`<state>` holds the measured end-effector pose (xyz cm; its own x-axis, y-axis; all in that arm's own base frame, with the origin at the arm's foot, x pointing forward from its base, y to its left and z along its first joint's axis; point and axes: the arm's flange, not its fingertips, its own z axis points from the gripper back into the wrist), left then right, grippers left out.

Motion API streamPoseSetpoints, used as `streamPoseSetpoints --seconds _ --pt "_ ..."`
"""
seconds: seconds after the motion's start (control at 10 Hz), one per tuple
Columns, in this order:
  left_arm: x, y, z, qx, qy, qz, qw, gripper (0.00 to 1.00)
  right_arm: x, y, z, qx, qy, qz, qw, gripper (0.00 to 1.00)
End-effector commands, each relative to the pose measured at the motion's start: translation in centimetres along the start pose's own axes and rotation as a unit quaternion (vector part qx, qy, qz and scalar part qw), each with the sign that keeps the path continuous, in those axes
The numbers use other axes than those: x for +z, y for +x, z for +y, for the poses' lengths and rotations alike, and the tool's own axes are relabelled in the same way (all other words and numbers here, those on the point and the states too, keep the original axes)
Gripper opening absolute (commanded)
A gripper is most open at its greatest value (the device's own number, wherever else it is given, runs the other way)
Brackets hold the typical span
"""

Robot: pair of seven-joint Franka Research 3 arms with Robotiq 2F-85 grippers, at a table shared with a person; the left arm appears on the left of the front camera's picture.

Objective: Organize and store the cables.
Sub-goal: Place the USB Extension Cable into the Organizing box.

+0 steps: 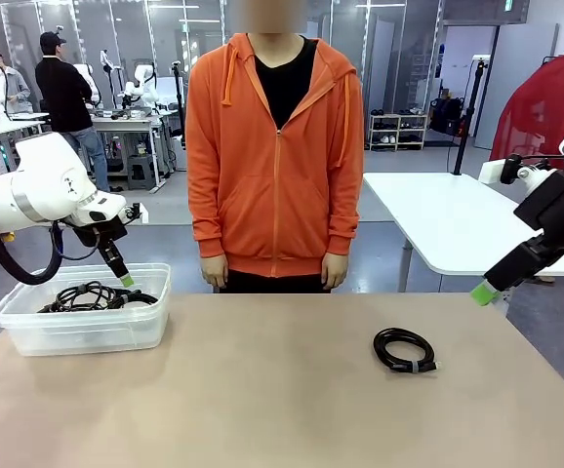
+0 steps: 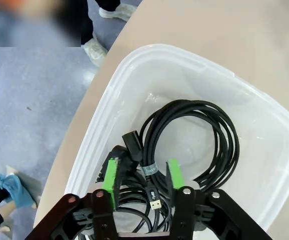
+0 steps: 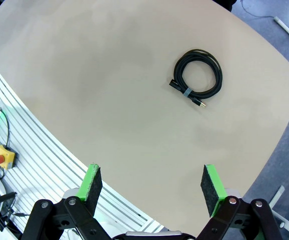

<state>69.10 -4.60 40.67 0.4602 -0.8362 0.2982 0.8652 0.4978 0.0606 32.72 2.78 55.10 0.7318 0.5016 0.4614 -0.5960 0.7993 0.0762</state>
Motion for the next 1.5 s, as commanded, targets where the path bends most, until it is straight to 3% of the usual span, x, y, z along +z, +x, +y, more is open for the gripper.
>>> streamPoseSetpoints --seconds 0.0,0.5,0.6,0.7,0.8,1.4 --pt "0.7 0.3 0.1 0.006 -0.002 0.005 1.0 0.62 0.1 0.2 0.0 0.001 -0.002 0.005 1.0 1.0" --pt "1.2 0.5 -0.4 0.021 -0.012 -0.004 1.0 0.97 0.1 0.2 0.0 0.001 -0.002 0.005 1.0 1.0" --pt "1.7 0.4 -0.8 0.019 -0.016 0.001 1.0 1.0 0.1 0.2 0.0 0.001 -0.002 0.005 1.0 1.0" --pt "2.3 -0.1 -0.8 0.006 -0.043 0.006 0.999 1.0 0.1 0.2 0.0 0.001 -0.002 0.005 1.0 1.0" --pt "0.8 0.5 -0.5 0.007 -0.004 -0.002 1.0 1.0 0.1 0.2 0.0 0.001 -0.002 0.005 1.0 1.0" --pt "0.8 0.5 -0.5 0.007 -0.004 -0.002 1.0 1.0 0.1 0.2 0.0 0.001 -0.002 0.005 1.0 1.0"
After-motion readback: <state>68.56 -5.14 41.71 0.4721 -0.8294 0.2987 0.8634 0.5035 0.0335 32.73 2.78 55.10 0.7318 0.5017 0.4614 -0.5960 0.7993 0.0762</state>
